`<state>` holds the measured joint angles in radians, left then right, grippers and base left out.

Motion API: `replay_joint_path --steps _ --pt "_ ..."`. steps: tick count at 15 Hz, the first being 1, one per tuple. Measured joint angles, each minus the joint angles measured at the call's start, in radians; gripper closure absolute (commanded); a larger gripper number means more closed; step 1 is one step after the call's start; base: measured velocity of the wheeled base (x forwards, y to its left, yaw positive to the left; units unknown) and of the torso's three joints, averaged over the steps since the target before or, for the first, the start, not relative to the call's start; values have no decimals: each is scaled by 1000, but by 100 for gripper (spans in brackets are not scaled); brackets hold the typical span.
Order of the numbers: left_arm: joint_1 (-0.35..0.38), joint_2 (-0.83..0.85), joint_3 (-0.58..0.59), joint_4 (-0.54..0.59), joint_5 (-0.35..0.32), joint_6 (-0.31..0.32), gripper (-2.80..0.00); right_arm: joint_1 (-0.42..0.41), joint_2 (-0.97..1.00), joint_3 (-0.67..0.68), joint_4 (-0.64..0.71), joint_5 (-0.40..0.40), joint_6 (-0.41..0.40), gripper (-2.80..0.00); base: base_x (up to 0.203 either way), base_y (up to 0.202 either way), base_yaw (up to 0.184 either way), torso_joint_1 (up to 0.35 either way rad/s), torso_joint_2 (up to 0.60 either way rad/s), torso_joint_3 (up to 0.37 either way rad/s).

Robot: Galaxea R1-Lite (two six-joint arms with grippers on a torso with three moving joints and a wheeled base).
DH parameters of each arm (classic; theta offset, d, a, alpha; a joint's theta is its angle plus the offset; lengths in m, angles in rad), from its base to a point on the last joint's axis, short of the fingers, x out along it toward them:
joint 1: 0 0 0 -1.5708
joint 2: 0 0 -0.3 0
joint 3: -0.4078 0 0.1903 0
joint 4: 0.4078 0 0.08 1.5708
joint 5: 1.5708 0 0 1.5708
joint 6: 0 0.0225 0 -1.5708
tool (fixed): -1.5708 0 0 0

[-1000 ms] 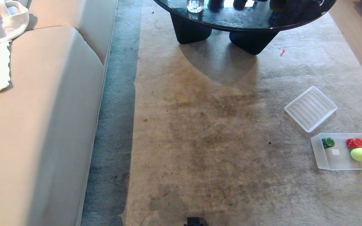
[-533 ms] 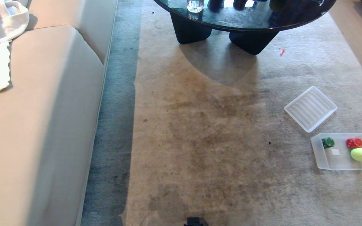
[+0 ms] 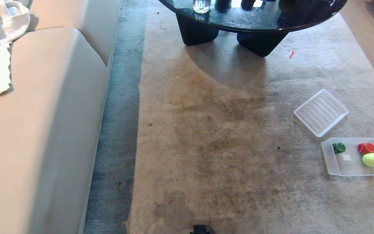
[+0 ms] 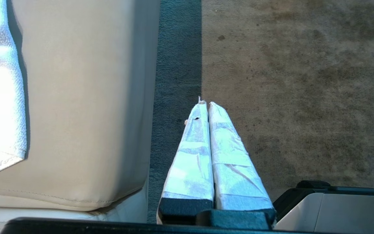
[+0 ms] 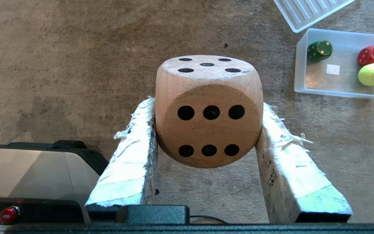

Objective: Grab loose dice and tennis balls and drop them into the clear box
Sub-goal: Put the toys in the box

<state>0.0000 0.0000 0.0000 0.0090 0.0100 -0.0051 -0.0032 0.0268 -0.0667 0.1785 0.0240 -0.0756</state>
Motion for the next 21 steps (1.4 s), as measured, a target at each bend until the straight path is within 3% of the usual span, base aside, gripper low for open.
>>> replay_joint_path --steps 21 --pt "0 0 0 0 0 -3 0 0 0 -1 0 0 0 0 0 0 0 0 0 0"
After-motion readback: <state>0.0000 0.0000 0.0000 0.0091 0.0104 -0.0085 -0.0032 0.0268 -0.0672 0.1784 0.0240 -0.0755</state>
